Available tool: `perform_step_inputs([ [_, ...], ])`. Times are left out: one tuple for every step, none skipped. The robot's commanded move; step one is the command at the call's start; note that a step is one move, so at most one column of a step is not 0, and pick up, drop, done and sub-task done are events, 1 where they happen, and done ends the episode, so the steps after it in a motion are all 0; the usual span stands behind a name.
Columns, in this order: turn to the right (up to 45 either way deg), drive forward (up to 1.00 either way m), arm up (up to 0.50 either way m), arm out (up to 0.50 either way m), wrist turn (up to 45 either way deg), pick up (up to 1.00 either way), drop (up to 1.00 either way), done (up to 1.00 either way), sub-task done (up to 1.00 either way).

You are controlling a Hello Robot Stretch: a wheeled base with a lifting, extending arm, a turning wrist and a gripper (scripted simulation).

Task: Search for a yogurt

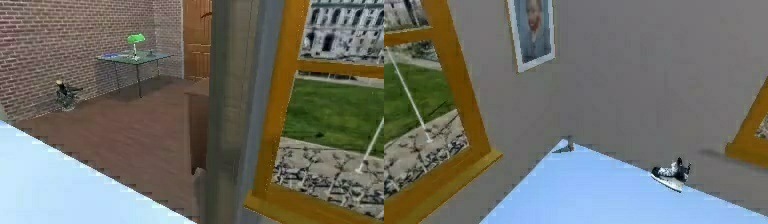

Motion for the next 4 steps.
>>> perform_step_inputs([
  [-45.0, 0.0, 0.0, 0.0, 0.0, 0.0, 0.0, 0.0, 0.0],
  [-12.0, 0.0, 0.0, 0.0, 0.0, 0.0, 0.0, 0.0, 0.0],
  [0.0, 0.85, 0.0, 0.0, 0.0, 0.0, 0.0, 0.0, 0.0],
  [-3.0, 0.0, 0.0, 0.0, 0.0, 0.0, 0.0, 0.0, 0.0],
])
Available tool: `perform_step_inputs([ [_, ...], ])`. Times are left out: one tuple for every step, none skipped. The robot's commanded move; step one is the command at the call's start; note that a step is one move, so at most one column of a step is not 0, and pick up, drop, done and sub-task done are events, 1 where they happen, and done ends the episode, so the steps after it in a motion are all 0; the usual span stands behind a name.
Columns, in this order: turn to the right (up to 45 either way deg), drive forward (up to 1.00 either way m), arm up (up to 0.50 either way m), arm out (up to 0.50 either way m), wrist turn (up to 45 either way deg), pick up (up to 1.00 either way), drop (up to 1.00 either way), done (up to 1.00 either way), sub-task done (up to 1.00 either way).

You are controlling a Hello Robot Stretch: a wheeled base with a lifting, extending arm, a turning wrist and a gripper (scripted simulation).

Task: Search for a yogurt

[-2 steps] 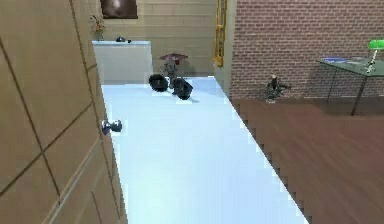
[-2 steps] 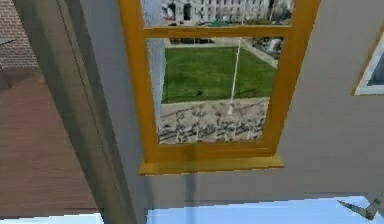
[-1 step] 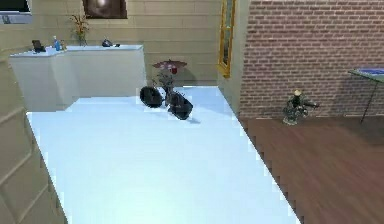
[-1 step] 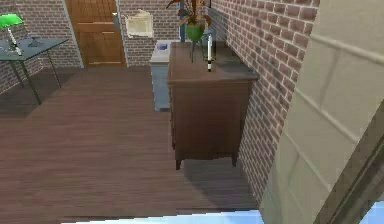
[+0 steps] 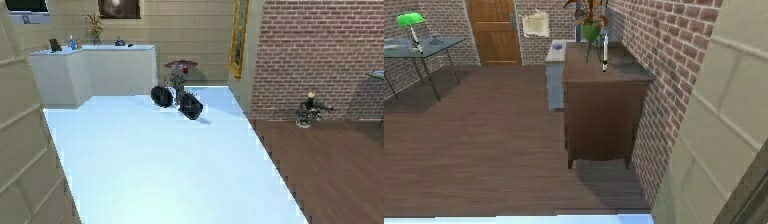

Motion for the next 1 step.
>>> perform_step_inputs([
  [0.0, 0.4, 0.0, 0.0, 0.0, 0.0, 0.0, 0.0, 0.0],
])
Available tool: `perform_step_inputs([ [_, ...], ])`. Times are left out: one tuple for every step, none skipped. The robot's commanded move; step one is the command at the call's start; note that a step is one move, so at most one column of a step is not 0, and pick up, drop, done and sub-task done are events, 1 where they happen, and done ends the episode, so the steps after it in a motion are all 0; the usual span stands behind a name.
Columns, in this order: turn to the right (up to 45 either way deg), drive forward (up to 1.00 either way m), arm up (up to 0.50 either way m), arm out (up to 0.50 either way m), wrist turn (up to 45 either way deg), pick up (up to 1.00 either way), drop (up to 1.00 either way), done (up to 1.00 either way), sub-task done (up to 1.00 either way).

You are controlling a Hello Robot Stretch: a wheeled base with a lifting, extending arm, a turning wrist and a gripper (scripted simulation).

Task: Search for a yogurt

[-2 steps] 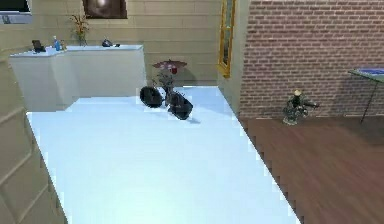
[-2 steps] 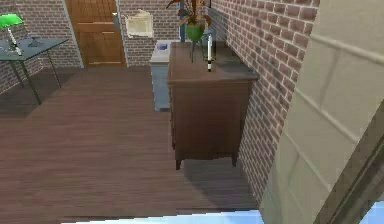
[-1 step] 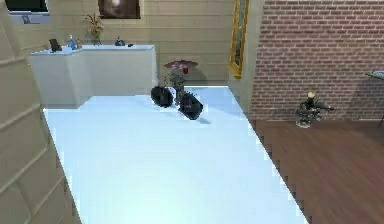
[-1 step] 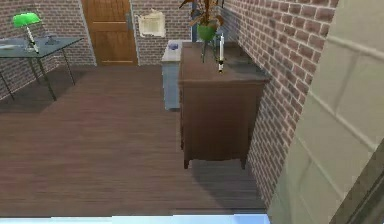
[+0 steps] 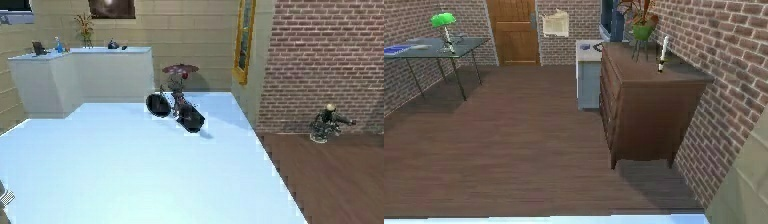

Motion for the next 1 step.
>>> perform_step_inputs([
  [-24.0, 0.0, 0.0, 0.0, 0.0, 0.0, 0.0, 0.0, 0.0],
])
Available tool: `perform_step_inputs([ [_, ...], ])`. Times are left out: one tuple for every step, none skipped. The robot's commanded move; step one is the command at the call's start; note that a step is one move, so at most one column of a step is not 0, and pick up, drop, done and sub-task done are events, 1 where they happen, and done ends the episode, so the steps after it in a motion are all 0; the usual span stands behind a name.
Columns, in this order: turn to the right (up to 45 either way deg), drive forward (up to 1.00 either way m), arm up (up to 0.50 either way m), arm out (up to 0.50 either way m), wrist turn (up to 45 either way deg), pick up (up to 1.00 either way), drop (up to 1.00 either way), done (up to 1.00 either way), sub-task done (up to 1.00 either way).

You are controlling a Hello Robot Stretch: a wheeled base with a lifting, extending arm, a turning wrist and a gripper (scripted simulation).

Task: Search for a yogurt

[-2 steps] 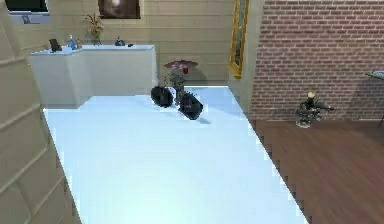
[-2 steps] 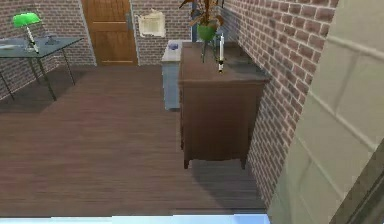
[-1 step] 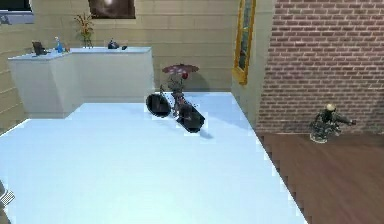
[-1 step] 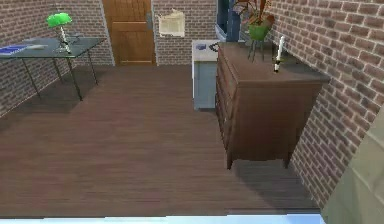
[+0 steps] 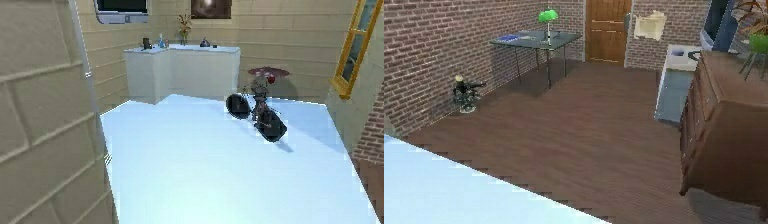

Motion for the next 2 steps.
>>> perform_step_inputs([
  [0.0, 1.0, 0.0, 0.0, 0.0, 0.0, 0.0, 0.0, 0.0],
  [0.0, 1.0, 0.0, 0.0, 0.0, 0.0, 0.0, 0.0, 0.0],
])
